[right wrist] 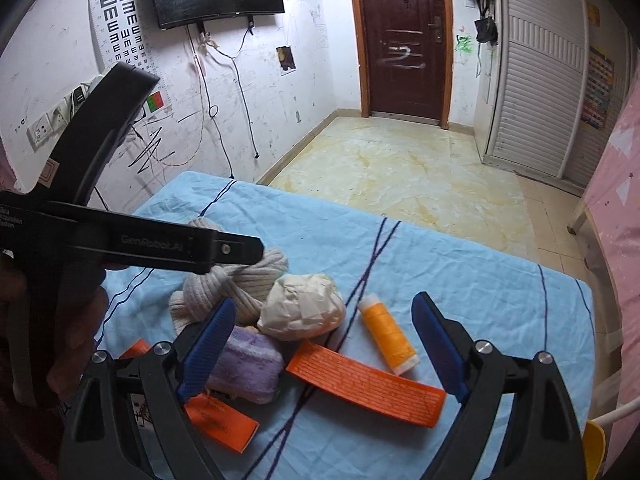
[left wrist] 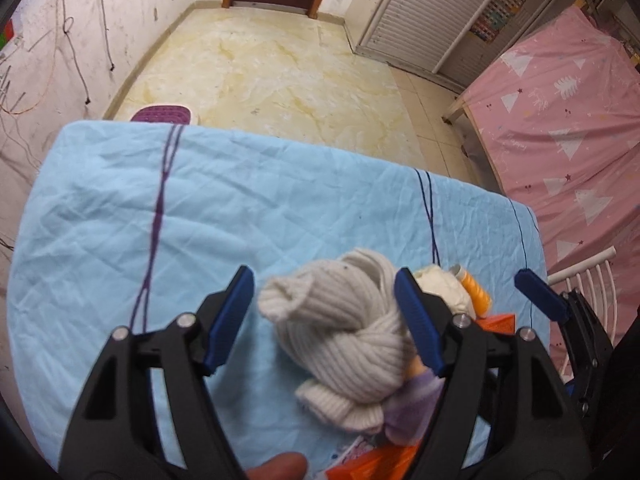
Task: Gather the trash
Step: 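Grasp the cream knit hat with the left tool while the right tool grasps the white paper ball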
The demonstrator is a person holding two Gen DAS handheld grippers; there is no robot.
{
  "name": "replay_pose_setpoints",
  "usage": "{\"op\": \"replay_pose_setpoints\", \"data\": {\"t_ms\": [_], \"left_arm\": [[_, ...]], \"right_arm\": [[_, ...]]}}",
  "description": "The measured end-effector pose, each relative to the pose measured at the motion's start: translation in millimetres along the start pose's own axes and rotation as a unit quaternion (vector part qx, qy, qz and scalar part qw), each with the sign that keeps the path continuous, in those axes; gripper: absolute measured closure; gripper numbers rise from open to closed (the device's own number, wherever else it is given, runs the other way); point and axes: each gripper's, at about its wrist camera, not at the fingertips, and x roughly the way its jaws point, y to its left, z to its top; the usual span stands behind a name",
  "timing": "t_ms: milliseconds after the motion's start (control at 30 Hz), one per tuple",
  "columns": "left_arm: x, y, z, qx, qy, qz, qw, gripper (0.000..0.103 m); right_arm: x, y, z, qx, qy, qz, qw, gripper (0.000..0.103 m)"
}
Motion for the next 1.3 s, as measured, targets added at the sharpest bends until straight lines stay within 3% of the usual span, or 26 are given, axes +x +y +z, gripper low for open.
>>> {"op": "replay_pose_setpoints", "data": {"t_ms": [67,267,533,600,700,1300], "left_arm": [[2.8,-0.4,0.5,0.005,0.001,-0.004,1.0,0.054],[-1.8,-0.7,-5.3,0.008,-0.015,0.003,0.9999,0.065],[-28.2,11.1,0.0,-0.009,-0.064,0.015,0.9978,0.066],[-36.5,14.6,2.4,-0.011,-0.075,0.018,0.9969,0.066],[-47.4,17.3,4.3,-0.012,-0.089,0.021,0.9957,0.066],[-79.2,0.5,0.1,-0.008,-0.124,0.029,0.9918,0.066]], "right_arm": [[7.4,1.0,2.2,0.001,0.009,0.011,1.0,0.02],[21.1,4.3,4.0,0.0,0.02,0.02,1.0,0.02],[32.7,5.3,4.2,0.007,0.029,0.024,0.999,0.022],[35.1,6.4,4.3,0.008,0.033,0.027,0.999,0.043],[39.7,9.3,4.0,0.001,0.041,0.02,0.999,0.056],[7.8,10.5,5.6,0.001,-0.007,0.018,1.0,0.058]]}}
